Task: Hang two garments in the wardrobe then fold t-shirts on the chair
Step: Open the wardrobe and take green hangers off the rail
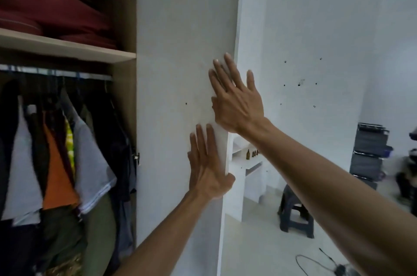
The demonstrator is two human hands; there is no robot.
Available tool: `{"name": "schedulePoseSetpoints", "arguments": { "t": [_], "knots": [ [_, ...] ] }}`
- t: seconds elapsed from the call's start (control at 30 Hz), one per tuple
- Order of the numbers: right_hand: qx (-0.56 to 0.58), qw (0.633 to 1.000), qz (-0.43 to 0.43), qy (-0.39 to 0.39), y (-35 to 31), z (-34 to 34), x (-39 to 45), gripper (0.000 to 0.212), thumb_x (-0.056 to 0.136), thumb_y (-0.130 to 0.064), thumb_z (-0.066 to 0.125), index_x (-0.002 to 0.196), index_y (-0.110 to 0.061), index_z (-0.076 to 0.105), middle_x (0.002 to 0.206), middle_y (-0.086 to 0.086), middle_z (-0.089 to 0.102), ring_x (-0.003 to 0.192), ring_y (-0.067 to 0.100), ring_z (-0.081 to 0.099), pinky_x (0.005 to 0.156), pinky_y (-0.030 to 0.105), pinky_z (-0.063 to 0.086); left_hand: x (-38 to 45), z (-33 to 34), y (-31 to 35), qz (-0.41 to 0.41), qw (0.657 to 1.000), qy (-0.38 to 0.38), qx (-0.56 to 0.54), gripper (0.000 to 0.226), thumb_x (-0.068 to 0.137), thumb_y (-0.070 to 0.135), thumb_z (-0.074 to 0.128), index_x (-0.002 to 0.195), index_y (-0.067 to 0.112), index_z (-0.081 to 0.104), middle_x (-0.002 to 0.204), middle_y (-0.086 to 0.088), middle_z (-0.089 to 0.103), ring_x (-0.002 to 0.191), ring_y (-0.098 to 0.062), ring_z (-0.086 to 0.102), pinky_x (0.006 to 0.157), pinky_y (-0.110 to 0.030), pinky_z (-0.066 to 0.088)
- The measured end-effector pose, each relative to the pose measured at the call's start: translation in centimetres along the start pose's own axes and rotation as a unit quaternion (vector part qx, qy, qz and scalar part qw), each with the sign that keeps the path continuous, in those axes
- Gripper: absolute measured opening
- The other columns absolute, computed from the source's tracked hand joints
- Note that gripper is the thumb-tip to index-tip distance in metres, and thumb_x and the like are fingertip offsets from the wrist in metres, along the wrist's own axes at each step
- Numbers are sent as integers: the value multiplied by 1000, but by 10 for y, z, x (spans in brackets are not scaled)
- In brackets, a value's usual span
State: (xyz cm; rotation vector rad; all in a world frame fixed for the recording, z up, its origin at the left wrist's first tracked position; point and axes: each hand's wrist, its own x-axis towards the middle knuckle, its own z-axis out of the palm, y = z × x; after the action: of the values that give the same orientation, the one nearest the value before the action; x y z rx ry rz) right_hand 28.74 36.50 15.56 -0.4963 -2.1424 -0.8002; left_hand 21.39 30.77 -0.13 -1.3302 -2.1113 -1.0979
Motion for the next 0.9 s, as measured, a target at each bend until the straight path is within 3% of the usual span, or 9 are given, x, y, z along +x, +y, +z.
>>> {"name": "schedulePoseSetpoints", "arguments": {
  "t": [0.27, 0.6, 0.77, 0.9],
  "knots": [
    [-23, 999, 5, -25, 28, 36, -4, 67, 105, -39, 26, 161, -16, -2, 168, 2, -15, 152, 25, -24, 121, 62, -1, 23, 34, 13, -16, 1000, -10, 23, 132, 70, 39, 70, 150, 21, -34, 155, -5, -43, 147, -34, -31, 117, -62, 7],
    [-21, 999, 12, -37, 38, 48, -2, 65, 105, -39, 24, 160, -18, -5, 168, 2, -18, 151, 24, -27, 122, 62, 0, 35, 50, 14, -24, 999, -7, 44, 131, 74, 50, 70, 152, 20, -30, 157, -6, -40, 148, -34, -29, 119, -62, 10],
    [-19, 998, 25, -47, 34, 45, -1, 66, 106, -40, 25, 160, -20, -7, 167, 2, -20, 150, 25, -28, 121, 61, -7, 33, 38, 9, -19, 998, -50, 25, 147, 62, 80, 68, 141, 31, -45, 153, 0, -47, 145, -28, -36, 118, -60, 3],
    [3, 998, 43, -35, 17, 32, 1, 65, 105, -41, 27, 161, -21, 1, 168, 7, -13, 152, 29, -22, 120, 60, -8, 23, 9, -7, -7, 995, -68, 69, 144, 58, 91, 59, 141, 33, -44, 154, 1, -46, 146, -27, -34, 119, -59, 1]
  ]
}}
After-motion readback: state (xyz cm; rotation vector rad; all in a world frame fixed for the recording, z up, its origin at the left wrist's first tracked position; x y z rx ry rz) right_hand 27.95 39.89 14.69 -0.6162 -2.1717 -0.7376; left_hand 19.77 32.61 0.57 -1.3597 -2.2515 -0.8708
